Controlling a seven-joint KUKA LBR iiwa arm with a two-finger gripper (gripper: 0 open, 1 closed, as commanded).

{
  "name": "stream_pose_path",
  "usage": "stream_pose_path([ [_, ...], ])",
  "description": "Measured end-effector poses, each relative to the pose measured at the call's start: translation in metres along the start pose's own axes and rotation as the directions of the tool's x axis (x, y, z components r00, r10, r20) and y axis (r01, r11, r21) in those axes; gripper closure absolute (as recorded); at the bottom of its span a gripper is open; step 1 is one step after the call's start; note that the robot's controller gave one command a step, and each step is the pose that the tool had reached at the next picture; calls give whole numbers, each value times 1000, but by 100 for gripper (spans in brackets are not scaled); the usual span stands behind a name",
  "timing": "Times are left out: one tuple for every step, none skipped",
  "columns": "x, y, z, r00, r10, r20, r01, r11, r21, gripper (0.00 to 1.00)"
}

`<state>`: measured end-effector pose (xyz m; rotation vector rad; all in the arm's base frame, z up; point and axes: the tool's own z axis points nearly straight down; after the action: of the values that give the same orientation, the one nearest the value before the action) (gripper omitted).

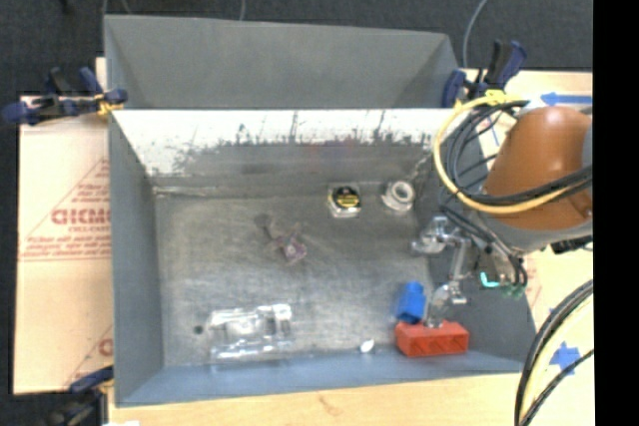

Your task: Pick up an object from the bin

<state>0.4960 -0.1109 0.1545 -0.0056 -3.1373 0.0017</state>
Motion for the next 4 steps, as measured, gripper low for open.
stream_pose_path([
  [-54,-41,81,992,-129,13,129,992,3,0],
  [-35,-13,79,987,-159,22,159,987,8,0],
  [-36,-14,78,987,-161,21,161,987,9,100],
  [10,-19,-55,954,-299,13,299,954,7,100],
])
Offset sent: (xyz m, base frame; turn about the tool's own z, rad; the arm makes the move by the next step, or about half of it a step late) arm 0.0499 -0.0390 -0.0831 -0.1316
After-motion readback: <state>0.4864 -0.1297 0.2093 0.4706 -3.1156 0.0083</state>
